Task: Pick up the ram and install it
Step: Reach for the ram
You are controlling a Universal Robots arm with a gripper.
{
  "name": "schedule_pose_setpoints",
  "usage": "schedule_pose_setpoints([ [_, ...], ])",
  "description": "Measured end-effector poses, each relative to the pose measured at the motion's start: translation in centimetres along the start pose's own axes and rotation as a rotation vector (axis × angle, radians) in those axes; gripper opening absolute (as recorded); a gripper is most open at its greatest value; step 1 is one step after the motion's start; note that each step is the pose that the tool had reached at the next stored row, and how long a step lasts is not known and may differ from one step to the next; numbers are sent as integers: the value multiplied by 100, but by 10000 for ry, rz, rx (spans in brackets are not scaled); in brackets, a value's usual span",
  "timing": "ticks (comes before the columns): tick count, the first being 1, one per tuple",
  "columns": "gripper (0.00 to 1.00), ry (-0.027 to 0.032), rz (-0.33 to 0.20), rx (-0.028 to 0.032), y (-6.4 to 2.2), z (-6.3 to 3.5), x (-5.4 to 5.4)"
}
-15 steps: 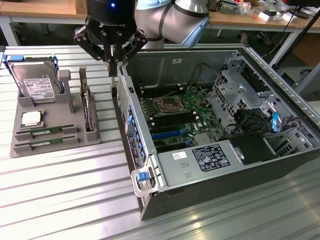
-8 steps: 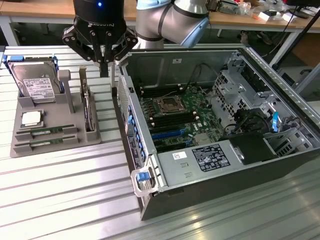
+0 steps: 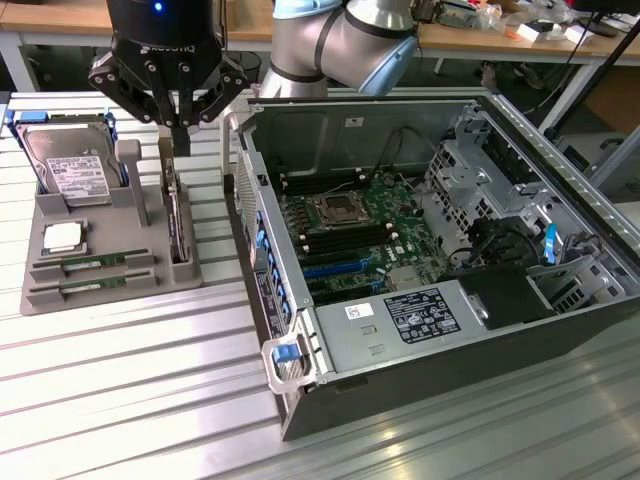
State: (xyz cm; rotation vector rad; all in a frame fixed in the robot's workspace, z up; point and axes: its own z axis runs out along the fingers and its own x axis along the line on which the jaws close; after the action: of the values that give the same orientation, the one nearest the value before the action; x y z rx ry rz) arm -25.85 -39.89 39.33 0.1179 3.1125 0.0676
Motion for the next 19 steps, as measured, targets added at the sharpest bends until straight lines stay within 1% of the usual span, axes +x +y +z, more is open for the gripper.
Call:
schedule_pose_setpoints([
  [4, 11, 0, 1, 0, -4, -2, 59],
  [6, 11, 0, 1, -1, -10, -3, 132],
  [9, 11, 0, 0, 0, -15, -6, 207],
  [11, 11, 0, 1, 0, -22, -8, 290],
  [13, 11, 0, 1, 0, -24, -9, 323],
  [15, 11, -1, 1, -1, -30, -11, 394],
  [17, 11, 0, 1, 0, -32, -12, 427],
  [19, 11, 0, 0, 0, -37, -14, 494],
])
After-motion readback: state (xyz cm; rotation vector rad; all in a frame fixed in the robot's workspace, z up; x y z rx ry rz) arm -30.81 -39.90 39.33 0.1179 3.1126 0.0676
